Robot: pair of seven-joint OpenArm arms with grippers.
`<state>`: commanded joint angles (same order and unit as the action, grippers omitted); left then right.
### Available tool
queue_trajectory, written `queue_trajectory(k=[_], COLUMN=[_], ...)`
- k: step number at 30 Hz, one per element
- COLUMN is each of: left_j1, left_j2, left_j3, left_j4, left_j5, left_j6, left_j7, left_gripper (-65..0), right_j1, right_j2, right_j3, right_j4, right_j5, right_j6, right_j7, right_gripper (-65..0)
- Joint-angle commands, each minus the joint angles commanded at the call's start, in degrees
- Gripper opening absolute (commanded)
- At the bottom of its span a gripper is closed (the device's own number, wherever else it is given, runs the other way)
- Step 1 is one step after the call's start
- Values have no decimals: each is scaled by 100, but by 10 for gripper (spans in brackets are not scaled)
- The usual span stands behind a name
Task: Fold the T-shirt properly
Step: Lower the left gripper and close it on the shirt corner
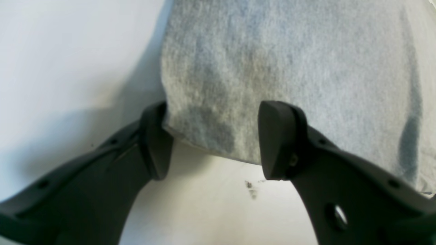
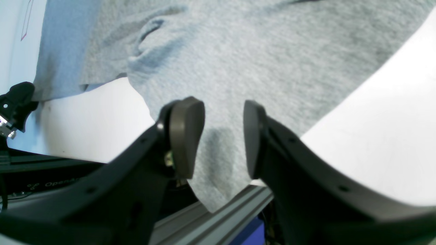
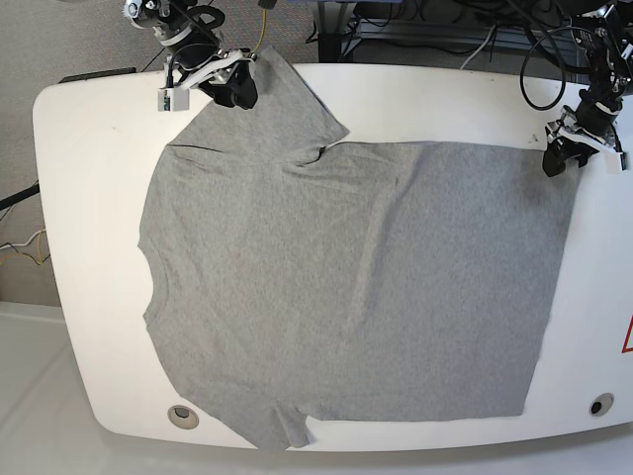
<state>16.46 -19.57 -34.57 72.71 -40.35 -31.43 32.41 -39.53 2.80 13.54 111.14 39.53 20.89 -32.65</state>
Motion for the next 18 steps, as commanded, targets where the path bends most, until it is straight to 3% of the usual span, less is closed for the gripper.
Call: queue_trajectory(k=[10,18], left_j1=[-7,-36], left_j2=[3,-8], left_j3=[-22,-9], left_j4=[12,13], left_j5=[-10,-35], left_j6=[16,-5], left_j7=[17,-63], left_gripper=[-308,-331], right_j1=[-2,-30], right_j2=[-27,4], right_j3=[-4,-13], right_j4=[7,6], right_j5=[1,45], right_j6=[1,-36], right_j7=[6,-4], right_gripper=[-395,-417])
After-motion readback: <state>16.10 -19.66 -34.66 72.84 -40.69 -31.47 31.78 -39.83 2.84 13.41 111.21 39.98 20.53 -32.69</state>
